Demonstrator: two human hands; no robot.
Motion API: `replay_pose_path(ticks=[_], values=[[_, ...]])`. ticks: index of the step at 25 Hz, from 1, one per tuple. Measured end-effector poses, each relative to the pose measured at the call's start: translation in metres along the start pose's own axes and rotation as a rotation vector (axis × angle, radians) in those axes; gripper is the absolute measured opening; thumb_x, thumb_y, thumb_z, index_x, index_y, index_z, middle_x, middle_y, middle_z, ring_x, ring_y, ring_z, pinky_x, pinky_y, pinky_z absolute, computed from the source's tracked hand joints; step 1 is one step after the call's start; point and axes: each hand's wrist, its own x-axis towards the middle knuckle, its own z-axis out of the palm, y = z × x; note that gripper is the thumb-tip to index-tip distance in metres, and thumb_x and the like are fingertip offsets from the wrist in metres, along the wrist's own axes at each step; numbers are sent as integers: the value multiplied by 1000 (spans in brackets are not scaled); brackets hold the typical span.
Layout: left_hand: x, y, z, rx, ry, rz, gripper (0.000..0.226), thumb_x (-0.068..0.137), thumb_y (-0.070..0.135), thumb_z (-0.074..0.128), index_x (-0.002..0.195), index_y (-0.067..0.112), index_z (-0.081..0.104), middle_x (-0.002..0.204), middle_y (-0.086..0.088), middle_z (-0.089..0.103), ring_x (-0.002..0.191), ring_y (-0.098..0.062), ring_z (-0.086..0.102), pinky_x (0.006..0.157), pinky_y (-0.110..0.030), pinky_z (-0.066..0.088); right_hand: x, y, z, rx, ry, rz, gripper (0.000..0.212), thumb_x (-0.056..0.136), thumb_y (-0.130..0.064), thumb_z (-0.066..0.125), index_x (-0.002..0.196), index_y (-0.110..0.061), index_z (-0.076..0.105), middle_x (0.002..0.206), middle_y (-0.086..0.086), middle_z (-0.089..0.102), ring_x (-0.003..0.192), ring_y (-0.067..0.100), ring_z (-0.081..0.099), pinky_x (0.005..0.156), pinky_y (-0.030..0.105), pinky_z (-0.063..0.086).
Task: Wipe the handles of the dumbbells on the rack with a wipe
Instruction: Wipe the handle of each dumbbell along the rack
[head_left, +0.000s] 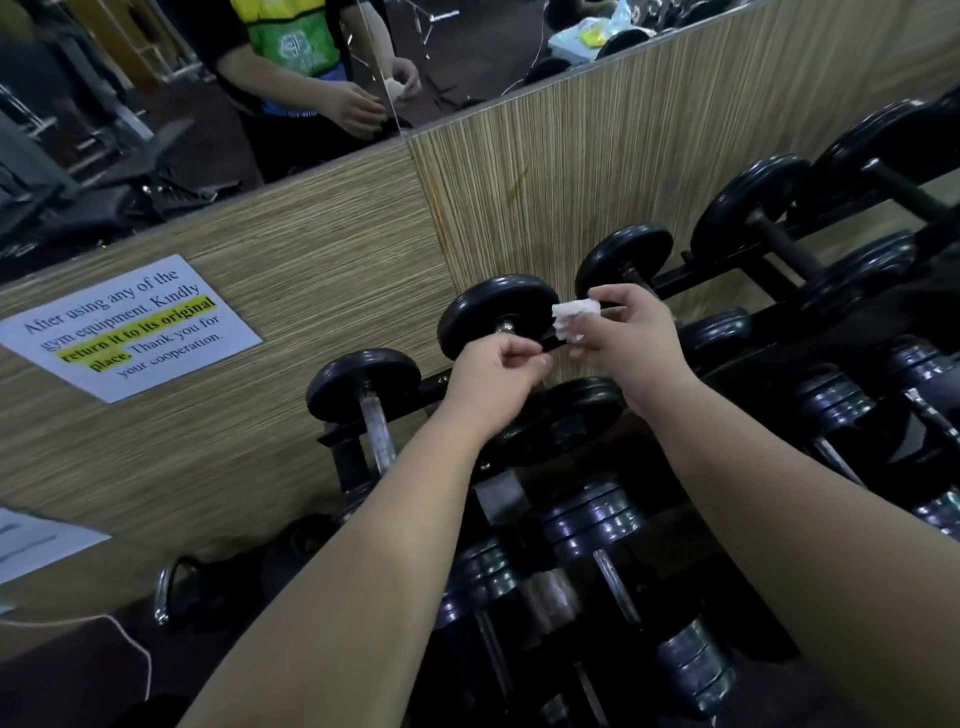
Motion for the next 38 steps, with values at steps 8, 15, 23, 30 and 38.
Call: replay_pose_path(ticks=[8,15,23,30,38], values=[[-28,-44,36,83,135,-3,5,93,35,77,96,33,73,98,13,74,97,0,68,87,-15,50,56,31,-24,-296,-239,-31,12,88,-12,73,94,-22,72,86,0,76,90,24,76,83,45,65],[-31,-43,47,-89,226,-39,3,95,15,76,97,17,76,97,2,75,93,-1,67,87,-15,52,99,63,0,-518,-348,-125,21,85,-8,73,100,-24,71,93,-12,68,79,12,71,82,43,63],[-32,-40,51,-106,231,-126,13,96,17,73,107,20,78,119,-4,71,115,-6,64,103,-17,47,118,73,12,-587,-382,-195,16,91,-15,70,102,-20,81,97,-7,75,94,10,69,89,28,57],[-30,-39,56,-171,258,-153,10,95,12,73,103,16,78,115,-8,69,106,-1,64,95,-11,48,120,77,13,-535,-456,-142,29,84,-31,82,112,-23,78,109,-8,74,103,8,67,93,26,53],[-28,-43,57,-222,274,-135,14,88,22,76,101,16,79,110,-12,67,104,-8,65,104,-31,52,125,77,14,-497,-484,-109,13,86,-17,80,96,-26,81,92,-15,71,87,1,67,74,7,50]])
